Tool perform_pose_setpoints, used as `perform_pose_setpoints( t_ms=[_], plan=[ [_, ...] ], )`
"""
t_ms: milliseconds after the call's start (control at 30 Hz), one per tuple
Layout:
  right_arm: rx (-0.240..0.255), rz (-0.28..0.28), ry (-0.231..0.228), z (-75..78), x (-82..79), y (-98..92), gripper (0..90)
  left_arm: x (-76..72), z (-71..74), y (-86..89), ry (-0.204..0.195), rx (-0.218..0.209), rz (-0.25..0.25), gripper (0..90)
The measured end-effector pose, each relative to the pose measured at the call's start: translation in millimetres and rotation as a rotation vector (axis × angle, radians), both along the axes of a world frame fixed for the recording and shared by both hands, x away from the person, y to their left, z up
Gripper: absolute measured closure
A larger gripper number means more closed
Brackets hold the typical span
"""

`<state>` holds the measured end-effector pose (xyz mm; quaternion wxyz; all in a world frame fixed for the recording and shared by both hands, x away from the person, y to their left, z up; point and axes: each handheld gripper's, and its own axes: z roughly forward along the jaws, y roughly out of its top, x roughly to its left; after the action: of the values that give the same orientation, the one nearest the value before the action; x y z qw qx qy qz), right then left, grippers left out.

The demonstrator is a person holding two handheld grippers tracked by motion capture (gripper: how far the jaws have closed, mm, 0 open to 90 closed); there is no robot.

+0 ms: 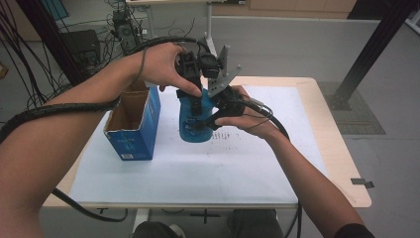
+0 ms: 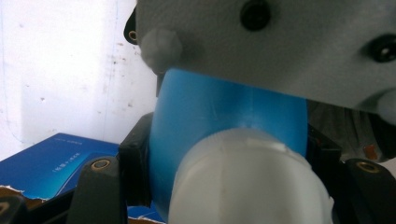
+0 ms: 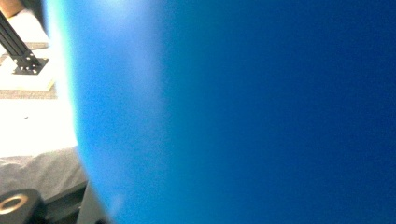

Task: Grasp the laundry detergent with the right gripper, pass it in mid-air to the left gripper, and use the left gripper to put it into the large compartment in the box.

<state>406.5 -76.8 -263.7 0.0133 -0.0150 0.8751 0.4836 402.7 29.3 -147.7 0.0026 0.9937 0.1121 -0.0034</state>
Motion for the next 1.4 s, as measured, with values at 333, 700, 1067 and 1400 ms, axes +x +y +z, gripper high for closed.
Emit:
perform_pose_setpoints(
  t_ms=[333, 700, 1067, 1400],
  plan=[
    [0.007, -0.004, 0.001, 0.3, 0.6, -1.5, 42.5, 0.2, 1.0, -1.1, -0.004, -0.002, 0.001, 36.7],
    [0.01, -0.001, 0.006, -0.1, 1.5, -1.1, 42.3, 1.0, 0.8, 0.3, 0.0, -0.006, 0.005, 36.7],
    [0.007, 0.0, 0.007, 0.1, 1.4, 0.5, 42.2, 0.2, 0.6, 1.4, -0.002, -0.004, 0.01, 36.7],
    [0.007, -0.001, 0.014, 0.9, 1.5, 0.4, 42.1, 0.0, 1.6, 1.2, -0.003, -0.003, 0.011, 36.8]
  ],
)
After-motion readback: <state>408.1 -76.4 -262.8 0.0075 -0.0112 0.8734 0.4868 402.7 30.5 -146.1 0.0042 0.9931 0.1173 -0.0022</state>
